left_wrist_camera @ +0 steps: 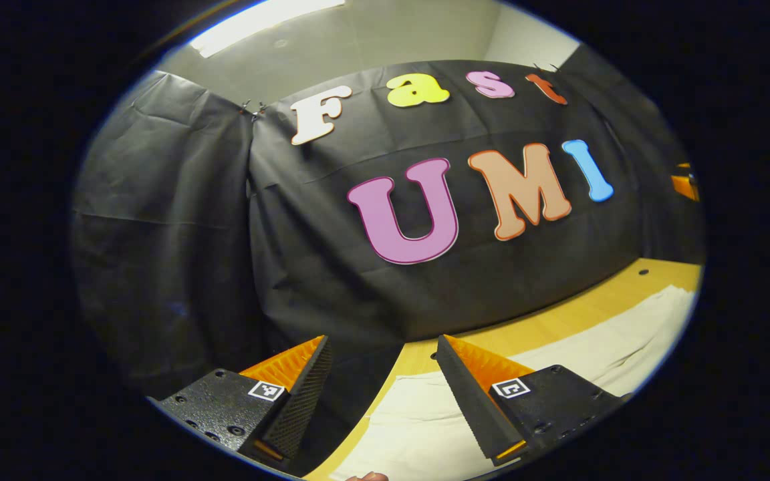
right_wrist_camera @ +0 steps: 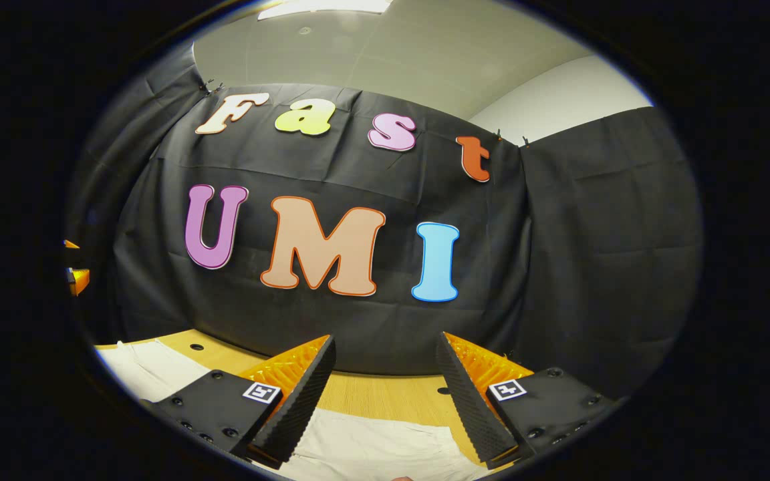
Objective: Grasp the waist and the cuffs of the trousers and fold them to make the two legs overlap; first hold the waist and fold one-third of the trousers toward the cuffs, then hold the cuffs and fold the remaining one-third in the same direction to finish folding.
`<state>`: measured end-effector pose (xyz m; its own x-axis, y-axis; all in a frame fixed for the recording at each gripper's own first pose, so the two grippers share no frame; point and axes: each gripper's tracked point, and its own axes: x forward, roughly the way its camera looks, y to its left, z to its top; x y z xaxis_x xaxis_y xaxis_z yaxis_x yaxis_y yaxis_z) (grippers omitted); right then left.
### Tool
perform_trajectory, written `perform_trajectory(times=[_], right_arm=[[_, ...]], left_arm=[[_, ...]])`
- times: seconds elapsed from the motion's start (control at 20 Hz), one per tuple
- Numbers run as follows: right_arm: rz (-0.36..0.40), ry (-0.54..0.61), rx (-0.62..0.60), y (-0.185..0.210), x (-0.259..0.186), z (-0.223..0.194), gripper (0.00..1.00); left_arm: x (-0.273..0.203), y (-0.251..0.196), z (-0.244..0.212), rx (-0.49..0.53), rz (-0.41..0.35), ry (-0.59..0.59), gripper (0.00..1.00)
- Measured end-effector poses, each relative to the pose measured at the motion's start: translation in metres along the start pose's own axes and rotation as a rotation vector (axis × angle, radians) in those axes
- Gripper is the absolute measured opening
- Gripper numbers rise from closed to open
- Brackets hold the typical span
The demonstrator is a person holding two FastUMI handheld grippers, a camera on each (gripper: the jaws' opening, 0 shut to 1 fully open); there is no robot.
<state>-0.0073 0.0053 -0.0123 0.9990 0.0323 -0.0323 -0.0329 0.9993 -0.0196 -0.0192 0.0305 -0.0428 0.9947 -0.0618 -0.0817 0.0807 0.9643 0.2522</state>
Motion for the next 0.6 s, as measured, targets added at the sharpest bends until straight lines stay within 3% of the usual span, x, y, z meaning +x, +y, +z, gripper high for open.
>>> perform_trajectory(times=[0.3, 0.6], right_arm=[[0.019, 0.022, -0.027, 0.007, 0.001, -0.011, 0.97], [0.026, 0.043, -0.042, 0.011, -0.002, -0.023, 0.97]], left_arm=[[-0.018, -0.009, -0.057, 0.294, -0.158, 0.089, 0.96], [-0.041, -0.008, -0.139, 0.496, -0.317, 0.268, 0.97]])
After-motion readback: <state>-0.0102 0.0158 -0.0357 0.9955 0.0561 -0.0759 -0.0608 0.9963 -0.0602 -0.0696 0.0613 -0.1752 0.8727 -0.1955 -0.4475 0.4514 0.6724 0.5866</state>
